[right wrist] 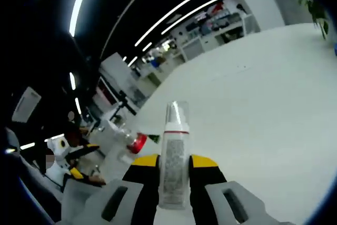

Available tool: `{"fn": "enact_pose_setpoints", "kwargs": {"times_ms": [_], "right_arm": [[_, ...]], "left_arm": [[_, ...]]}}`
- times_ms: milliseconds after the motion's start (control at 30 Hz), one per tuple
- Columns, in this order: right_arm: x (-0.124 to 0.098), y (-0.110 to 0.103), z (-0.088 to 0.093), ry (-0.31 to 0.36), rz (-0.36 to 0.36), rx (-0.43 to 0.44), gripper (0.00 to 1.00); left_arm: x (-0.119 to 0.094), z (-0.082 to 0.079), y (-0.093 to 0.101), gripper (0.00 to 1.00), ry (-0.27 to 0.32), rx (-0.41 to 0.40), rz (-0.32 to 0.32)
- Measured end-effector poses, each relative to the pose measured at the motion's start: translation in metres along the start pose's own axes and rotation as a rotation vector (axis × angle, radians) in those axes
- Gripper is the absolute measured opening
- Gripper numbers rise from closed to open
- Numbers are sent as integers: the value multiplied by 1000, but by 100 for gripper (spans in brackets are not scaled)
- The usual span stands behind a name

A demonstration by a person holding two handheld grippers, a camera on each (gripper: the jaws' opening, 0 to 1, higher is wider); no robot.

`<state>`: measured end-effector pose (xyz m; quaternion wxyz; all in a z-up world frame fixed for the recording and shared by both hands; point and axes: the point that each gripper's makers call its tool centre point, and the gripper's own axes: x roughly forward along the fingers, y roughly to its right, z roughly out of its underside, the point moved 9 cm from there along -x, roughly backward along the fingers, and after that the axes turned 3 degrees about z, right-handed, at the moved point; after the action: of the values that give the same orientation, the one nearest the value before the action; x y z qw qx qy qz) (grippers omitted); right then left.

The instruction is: Arrange the skincare products in the storage area until every visible bottle or jar stands upright without overlapping.

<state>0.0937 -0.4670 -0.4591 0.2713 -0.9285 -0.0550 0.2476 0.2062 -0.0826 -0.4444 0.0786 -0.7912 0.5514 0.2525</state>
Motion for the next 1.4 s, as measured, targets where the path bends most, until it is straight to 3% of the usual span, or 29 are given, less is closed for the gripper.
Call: {"fn": "enact_pose_setpoints", "kwargs": {"times_ms": [133,267,367,800,967,1100,1267,1400], "right_arm": [[-12,-16,1,31,-49,7,14],[-18,-29,3,45,-37,-31,13],[-21,-31,5,64,-61,-38,13],[-27,-84,12,100,-117,-145,13],[-19,-101,18,70,-113,-248,13],[-10,-101,20,65,-92,-304,13],[-3,-115,28,40,-43,-451,13],[2,-129,33,42,-50,-504,13]], "left_arm": [[3,2,-5,99,-10,-28,-3],[4,1,-4,99,-8,-29,8],[4,-1,-3,99,4,-29,14],[6,-10,8,99,75,-75,52],[6,-16,18,94,137,-120,89],[9,-18,24,88,144,-99,85],[11,-30,31,76,250,-190,156],[15,-38,39,68,284,-175,192]]}}
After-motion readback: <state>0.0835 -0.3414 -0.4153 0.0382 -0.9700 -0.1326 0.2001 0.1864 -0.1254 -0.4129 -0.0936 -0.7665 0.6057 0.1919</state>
